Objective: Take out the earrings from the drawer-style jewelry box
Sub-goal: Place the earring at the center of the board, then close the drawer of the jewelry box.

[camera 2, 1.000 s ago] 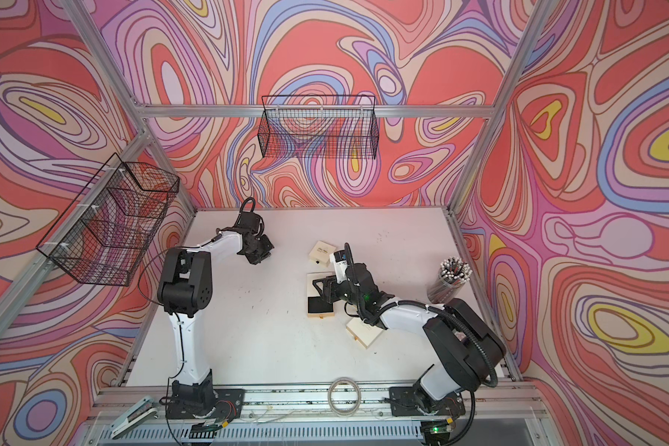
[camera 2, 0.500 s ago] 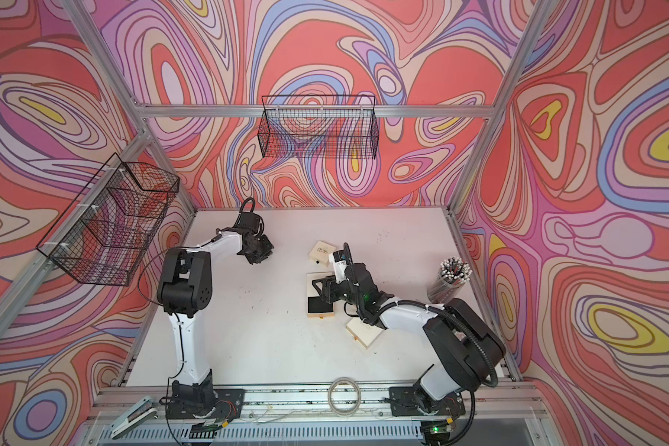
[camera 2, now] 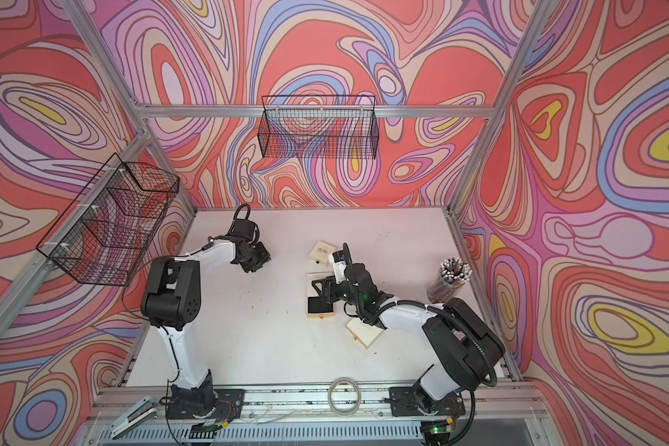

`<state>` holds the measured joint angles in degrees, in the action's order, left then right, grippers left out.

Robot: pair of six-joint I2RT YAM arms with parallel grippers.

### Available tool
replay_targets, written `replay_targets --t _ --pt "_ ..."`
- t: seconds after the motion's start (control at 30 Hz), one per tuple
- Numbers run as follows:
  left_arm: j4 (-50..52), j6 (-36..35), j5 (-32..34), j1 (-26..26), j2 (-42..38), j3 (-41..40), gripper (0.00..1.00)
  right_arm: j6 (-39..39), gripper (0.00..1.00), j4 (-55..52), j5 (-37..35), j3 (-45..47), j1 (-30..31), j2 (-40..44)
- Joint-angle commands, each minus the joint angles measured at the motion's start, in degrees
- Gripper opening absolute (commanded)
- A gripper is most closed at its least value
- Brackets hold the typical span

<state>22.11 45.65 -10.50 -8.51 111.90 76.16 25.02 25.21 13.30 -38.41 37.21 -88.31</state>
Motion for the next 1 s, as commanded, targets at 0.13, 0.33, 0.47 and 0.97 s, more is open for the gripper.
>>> replay_targets --t 0.13,0.33,0.47,0.97 --pt "-3.1 1.0 -3.1 -1.0 -15.1 -8.6 0.43 -0.5 0.68 -0.8 -1.6 -1.2 0.3 -0.8" --pt "-3.2 -1.3 -4.5 -7.1 -30.2 -19.1 0.31 0.4 0.66 -7.9 -5.4 -5.9 -0.7 -2.7" --pt "-1.0 -5.0 -6.2 -14.1 -35.7 -22.7 0.21 2.0 0.58 -17.7 -7.0 -12.5 -2.1 -6.1" --pt "-15.4 -2.7 -6.6 -35.5 -33.2 -36.8 0.02 3.2 0.05 -31.1 -10.2 -26.7 -3.4 -18.7"
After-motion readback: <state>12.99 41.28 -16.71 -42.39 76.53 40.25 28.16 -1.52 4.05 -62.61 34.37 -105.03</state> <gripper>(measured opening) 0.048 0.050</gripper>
